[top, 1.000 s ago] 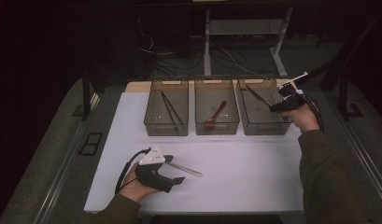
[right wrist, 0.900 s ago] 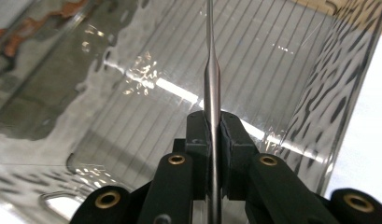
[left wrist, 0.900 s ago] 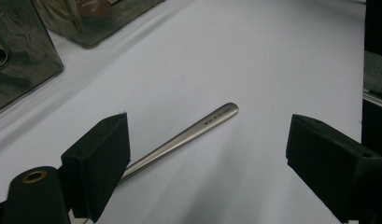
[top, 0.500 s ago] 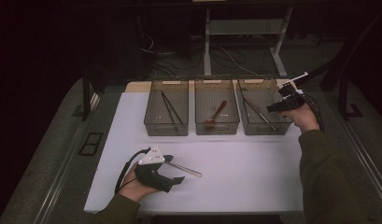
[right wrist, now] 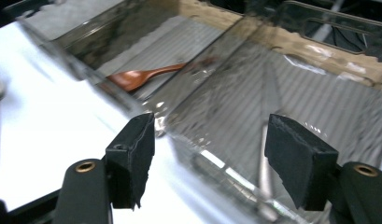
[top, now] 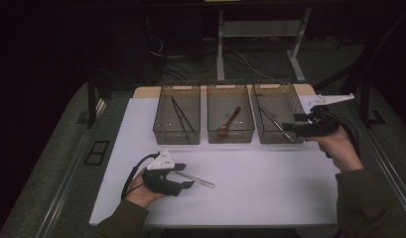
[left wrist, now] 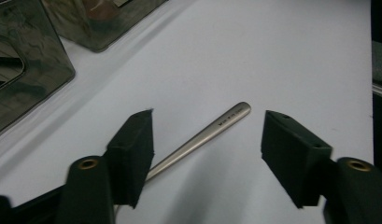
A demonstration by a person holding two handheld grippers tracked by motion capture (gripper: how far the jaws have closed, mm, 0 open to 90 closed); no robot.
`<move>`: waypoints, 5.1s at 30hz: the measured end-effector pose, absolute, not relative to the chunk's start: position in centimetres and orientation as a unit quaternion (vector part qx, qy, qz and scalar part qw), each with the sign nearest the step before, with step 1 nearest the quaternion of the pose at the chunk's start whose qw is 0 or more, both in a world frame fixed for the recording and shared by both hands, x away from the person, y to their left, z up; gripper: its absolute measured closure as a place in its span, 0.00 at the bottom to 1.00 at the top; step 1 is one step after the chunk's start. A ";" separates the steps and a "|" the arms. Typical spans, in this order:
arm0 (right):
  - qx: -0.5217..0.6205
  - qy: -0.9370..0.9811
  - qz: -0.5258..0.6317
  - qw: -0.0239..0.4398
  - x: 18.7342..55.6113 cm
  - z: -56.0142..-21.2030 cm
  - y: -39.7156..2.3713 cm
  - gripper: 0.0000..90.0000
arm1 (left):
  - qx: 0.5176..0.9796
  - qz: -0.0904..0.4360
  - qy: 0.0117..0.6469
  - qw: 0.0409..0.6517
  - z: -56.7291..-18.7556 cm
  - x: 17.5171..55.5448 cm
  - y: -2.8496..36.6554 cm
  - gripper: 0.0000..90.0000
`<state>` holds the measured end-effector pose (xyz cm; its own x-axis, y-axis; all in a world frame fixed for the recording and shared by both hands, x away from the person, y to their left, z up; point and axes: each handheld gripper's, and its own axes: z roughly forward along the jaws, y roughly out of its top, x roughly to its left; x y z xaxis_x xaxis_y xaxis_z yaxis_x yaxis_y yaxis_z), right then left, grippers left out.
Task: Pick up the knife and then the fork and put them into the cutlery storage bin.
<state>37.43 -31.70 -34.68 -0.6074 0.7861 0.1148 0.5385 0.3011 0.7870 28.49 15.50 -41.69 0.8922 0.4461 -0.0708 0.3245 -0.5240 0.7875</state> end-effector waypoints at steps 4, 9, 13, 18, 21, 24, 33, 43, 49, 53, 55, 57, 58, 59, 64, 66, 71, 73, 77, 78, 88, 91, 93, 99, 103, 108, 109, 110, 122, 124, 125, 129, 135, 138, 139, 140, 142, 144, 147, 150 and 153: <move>0.394 0.795 0.440 0.144 34.9 -35.7 -31.3 0.35 | 0.875 0.065 0.217 0.427 -41.8 29.3 15.5 0.52; 0.366 0.803 0.452 0.127 32.2 -37.4 -30.2 0.34 | 0.886 0.067 0.203 0.412 -41.8 30.4 15.3 0.60; 0.355 0.811 0.451 0.113 30.3 -39.1 -29.2 0.33 | 0.891 0.060 0.193 0.407 -41.8 31.6 15.0 0.65; 0.342 0.823 0.444 0.098 28.4 -40.9 -28.5 0.32 | 0.902 0.045 0.175 0.391 -42.3 32.5 14.8 0.69; 0.339 0.825 0.442 0.090 27.6 -41.6 -28.4 0.32 | 0.911 0.038 0.167 0.374 -42.8 32.6 15.1 0.69; 0.338 0.826 0.443 0.086 27.2 -41.9 -28.6 0.32 | 0.921 0.038 0.154 0.357 -43.2 32.6 15.1 0.69; 0.341 0.825 0.443 0.084 27.3 -42.3 -28.6 0.32 | 0.927 0.030 0.159 0.339 -44.0 32.9 15.4 0.77; 0.343 0.821 0.448 0.083 27.4 -42.2 -28.8 0.32 | 0.941 -0.008 0.118 0.319 -43.6 31.4 14.9 0.88; 0.346 0.820 0.451 0.070 27.4 -42.1 -28.8 0.28 | 0.945 -0.021 0.085 0.315 -43.5 30.6 14.3 0.93; 0.345 0.823 0.447 0.062 27.5 -42.1 -28.8 0.25 | 0.946 -0.021 0.082 0.312 -43.5 30.5 14.2 0.93; 0.347 0.824 0.444 0.056 27.5 -42.1 -28.8 0.24 | 0.947 -0.022 0.083 0.310 -43.4 30.4 14.1 0.93; 0.349 0.825 0.442 0.049 27.6 -42.0 -28.8 0.22 | 0.947 -0.022 0.082 0.311 -43.4 30.4 13.9 0.93; 0.348 0.825 0.442 0.046 27.6 -42.0 -28.7 0.22 | 0.947 -0.020 0.081 0.312 -43.3 30.4 13.8 0.93; 0.344 0.826 0.443 0.048 27.5 -41.9 -28.6 0.21 | 0.946 -0.017 0.082 0.314 -43.3 30.4 13.8 0.93; 0.322 0.837 0.439 0.053 27.3 -41.6 -28.0 0.21 | 0.940 -0.009 0.081 0.332 -42.4 30.3 13.8 0.93; 0.310 0.842 0.438 0.050 27.2 -41.5 -27.7 0.21 | 0.937 -0.004 0.081 0.339 -42.0 30.2 13.6 0.93; 0.283 0.853 0.436 0.045 27.2 -41.3 -26.4 0.21 | 0.934 -0.005 0.076 0.350 -41.4 30.0 13.1 0.93; 0.270 0.859 0.433 0.041 27.2 -41.2 -25.7 0.23 | 0.932 -0.005 0.071 0.354 -41.0 29.9 12.6 0.93; 0.252 0.864 0.435 0.025 27.5 -40.8 -24.4 0.26 | 0.930 0.002 0.053 0.364 -40.3 29.5 11.4 0.93; 0.249 0.865 0.436 0.020 27.6 -40.6 -24.2 0.29 | 0.929 0.003 0.049 0.366 -40.1 29.3 11.1 0.93; 0.181 0.889 0.420 -0.014 27.9 -39.8 -20.4 0.51 | 0.926 0.009 0.007 0.378 -38.7 28.4 7.8 0.93; 0.153 0.901 0.405 -0.016 28.3 -40.0 -19.2 0.58 | 0.926 0.010 -0.005 0.377 -38.5 28.4 7.0 0.93; 0.132 0.909 0.394 -0.020 28.5 -40.2 -18.3 0.62 | 0.927 0.011 -0.010 0.376 -38.4 28.4 6.5 0.93; 0.106 0.922 0.371 -0.030 28.9 -40.7 -16.6 0.74 | 0.927 0.013 -0.024 0.375 -38.3 28.5 5.3 0.93; 0.084 0.929 0.359 -0.025 29.1 -40.9 -15.8 0.85 | 0.926 0.019 -0.038 0.375 -38.1 28.5 4.8 0.93; 0.071 0.934 0.350 -0.029 29.0 -40.9 -15.9 0.90 | 0.923 0.032 -0.029 0.382 -38.4 28.7 4.7 0.81; 0.077 0.934 0.347 -0.031 28.8 -41.0 -15.9 0.90 | 0.920 0.032 -0.018 0.389 -38.3 28.8 4.9 0.77; 0.078 0.935 0.345 -0.023 28.9 -41.1 -16.0 0.91 | 0.914 0.038 -0.005 0.403 -38.3 28.8 5.2 0.70; 0.189 0.918 0.347 0.032 31.2 -40.1 -20.6 0.97 | 0.863 0.057 0.157 0.477 -39.2 28.8 11.7 0.39; 0.217 0.911 0.348 0.048 31.6 -39.6 -21.7 0.97 | 0.859 0.058 0.175 0.478 -39.7 28.6 12.4 0.37; 0.229 0.906 0.351 0.052 31.9 -39.3 -22.3 0.97 | 0.859 0.059 0.184 0.474 -40.0 28.5 12.8 0.36; 0.268 0.888 0.365 0.082 33.0 -38.0 -24.7 0.97 | 0.850 0.062 0.220 0.475 -41.0 27.9 13.7 0.30; 0.323 0.860 0.374 0.123 35.1 -36.2 -27.5 0.97 | 0.848 0.073 0.246 0.464 -42.0 27.6 15.0 0.21; 0.356 0.845 0.371 0.144 36.5 -35.5 -28.6 0.97 | 0.844 0.082 0.263 0.460 -42.5 27.4 15.5 0.17; 0.364 0.841 0.371 0.147 36.9 -35.3 -28.9 0.97 | 0.846 0.087 0.263 0.457 -42.5 27.4 15.6 0.15; 0.373 0.837 0.370 0.151 37.3 -35.2 -29.2 0.97 | 0.844 0.092 0.266 0.457 -42.5 27.4 15.7 0.15; 0.397 0.827 0.366 0.158 38.2 -34.9 -29.9 0.97 | 0.841 0.100 0.271 0.458 -42.6 27.5 16.0 0.13; 0.413 0.818 0.365 0.162 39.2 -34.9 -30.7 0.96 | 0.838 0.100 0.278 0.459 -42.7 27.7 16.0 0.08; 0.440 0.808 0.355 0.168 40.8 -35.2 -31.5 0.96 | 0.842 0.102 0.278 0.452 -42.9 27.7 16.0 0.02; 0.466 0.796 0.348 0.169 42.3 -35.6 -32.0 0.96 | 0.844 0.100 0.275 0.449 -43.0 27.7 15.8 0.00; 0.480 0.792 0.340 0.164 43.6 -36.2 -32.1 0.96 | 0.846 0.102 0.270 0.449 -42.9 27.7 15.7 0.00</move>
<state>43.56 -32.08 -36.24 -0.4852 0.8719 0.0661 0.6484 0.3080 0.6962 27.69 15.67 -42.90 0.8330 0.5489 -0.0700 0.3659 -0.4514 0.8139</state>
